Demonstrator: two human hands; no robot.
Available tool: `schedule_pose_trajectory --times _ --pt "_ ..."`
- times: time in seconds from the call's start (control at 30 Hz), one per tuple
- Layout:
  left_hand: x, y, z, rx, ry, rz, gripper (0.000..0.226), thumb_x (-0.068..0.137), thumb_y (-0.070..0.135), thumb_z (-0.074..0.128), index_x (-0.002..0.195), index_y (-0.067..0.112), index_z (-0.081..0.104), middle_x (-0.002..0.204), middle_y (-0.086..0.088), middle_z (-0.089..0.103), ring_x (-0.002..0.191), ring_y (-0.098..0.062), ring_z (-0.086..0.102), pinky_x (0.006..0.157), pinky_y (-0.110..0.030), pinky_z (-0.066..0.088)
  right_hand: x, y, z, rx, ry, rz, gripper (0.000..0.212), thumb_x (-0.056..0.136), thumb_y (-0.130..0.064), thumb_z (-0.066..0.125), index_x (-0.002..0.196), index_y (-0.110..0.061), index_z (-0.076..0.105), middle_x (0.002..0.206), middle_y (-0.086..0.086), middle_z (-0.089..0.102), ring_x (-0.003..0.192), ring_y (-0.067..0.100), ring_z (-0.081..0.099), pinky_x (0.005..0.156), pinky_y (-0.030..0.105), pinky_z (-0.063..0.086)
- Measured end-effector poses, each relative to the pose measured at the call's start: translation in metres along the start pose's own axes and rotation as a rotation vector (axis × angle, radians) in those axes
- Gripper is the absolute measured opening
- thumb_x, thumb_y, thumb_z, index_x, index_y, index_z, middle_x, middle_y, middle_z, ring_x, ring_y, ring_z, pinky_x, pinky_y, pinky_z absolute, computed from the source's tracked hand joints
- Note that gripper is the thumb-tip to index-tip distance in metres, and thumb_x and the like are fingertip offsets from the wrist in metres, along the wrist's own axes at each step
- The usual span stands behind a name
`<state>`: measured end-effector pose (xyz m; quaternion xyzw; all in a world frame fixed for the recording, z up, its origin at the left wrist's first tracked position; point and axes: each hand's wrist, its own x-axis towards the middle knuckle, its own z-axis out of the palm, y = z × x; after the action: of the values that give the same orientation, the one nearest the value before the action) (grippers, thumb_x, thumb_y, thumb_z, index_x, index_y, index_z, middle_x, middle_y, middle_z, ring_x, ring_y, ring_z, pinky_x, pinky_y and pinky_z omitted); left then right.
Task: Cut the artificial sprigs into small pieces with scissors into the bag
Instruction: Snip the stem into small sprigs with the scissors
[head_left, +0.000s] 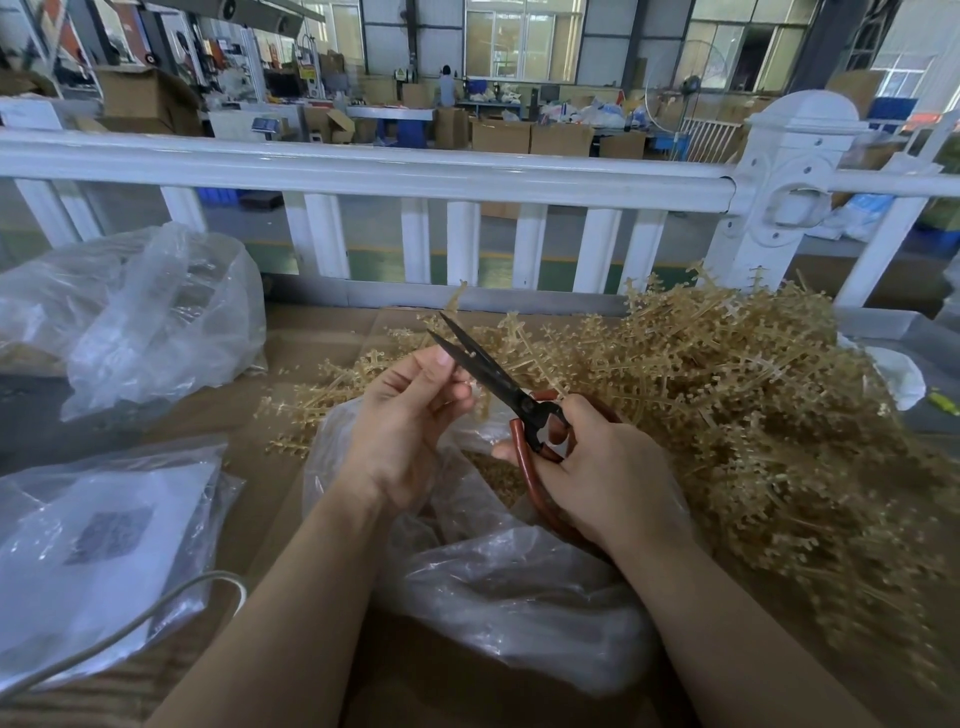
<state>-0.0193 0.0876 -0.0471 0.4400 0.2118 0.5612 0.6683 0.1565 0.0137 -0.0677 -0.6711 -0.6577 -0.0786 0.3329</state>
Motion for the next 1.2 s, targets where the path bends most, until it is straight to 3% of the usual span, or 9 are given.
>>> schedule_pose_trajectory --times 0.17,0.4,0.63,0.7,0.83,1.07,1.2 --pt "0.001 0.000 -0.001 0.007 -0.025 0.049 0.009 0.084 0.017 0.063 0.085 0.011 0.070 0.075 0.000 0.064 0.069 -0.009 0.058 0.074 -0.022 0.054 0.000 -0.001 -0.001 0.026 0.036 -0.047 0.065 0.075 -0.099 0.024 0.076 -0.034 0.035 0.061 -0.015 0.057 0.053 0.007 0.051 0.048 0.019 0.034" --pt "0.002 -0.001 -0.001 0.001 0.002 0.101 0.010 0.080 0.012 0.065 0.089 0.009 0.070 0.080 -0.003 0.066 0.073 -0.012 0.059 0.076 -0.023 0.055 -0.001 -0.001 -0.002 0.092 0.091 -0.068 0.063 0.078 -0.094 0.038 0.080 -0.032 0.044 0.065 -0.016 0.059 0.058 0.006 0.062 0.053 0.019 0.048" --pt "0.003 -0.002 -0.001 0.026 0.004 0.110 0.011 0.079 0.007 0.064 0.088 0.007 0.069 0.084 -0.006 0.070 0.082 -0.019 0.065 0.082 -0.031 0.054 -0.001 -0.010 -0.005 0.072 0.054 -0.090 0.066 0.075 -0.093 0.038 0.082 -0.029 0.051 0.071 -0.017 0.061 0.057 0.002 0.048 0.051 0.006 0.024" --pt "0.002 -0.003 -0.001 0.009 -0.015 0.092 0.011 0.077 0.008 0.065 0.087 0.007 0.071 0.084 -0.005 0.071 0.078 -0.016 0.066 0.079 -0.026 0.056 0.001 -0.008 -0.005 0.065 0.001 -0.040 0.067 0.070 -0.097 0.031 0.085 -0.034 0.045 0.073 -0.018 0.060 0.059 0.004 0.051 0.050 0.010 0.030" --pt "0.001 -0.003 0.000 -0.012 -0.022 0.062 0.011 0.075 0.009 0.067 0.078 0.013 0.076 0.075 -0.002 0.070 0.067 -0.009 0.062 0.073 -0.022 0.056 0.002 -0.005 -0.004 0.014 -0.035 0.039 0.067 0.067 -0.098 0.029 0.089 -0.035 0.037 0.075 -0.017 0.057 0.069 0.013 0.063 0.055 0.030 0.052" --pt "-0.001 -0.003 0.000 0.046 -0.080 0.053 0.015 0.078 0.009 0.064 0.075 0.017 0.077 0.074 -0.001 0.069 0.068 -0.010 0.063 0.077 -0.024 0.055 0.002 -0.002 -0.001 0.027 -0.024 0.042 0.066 0.069 -0.100 0.029 0.087 -0.037 0.033 0.072 -0.016 0.055 0.062 0.009 0.060 0.048 0.026 0.046" --pt "0.000 -0.004 0.000 0.097 -0.095 0.076 0.004 0.083 0.003 0.065 0.086 0.001 0.065 0.074 -0.007 0.064 0.067 -0.014 0.059 0.077 -0.028 0.052 0.002 -0.001 0.000 0.020 -0.019 0.044 0.067 0.068 -0.102 0.027 0.085 -0.037 0.030 0.068 -0.017 0.053 0.059 0.007 0.058 0.045 0.026 0.047"
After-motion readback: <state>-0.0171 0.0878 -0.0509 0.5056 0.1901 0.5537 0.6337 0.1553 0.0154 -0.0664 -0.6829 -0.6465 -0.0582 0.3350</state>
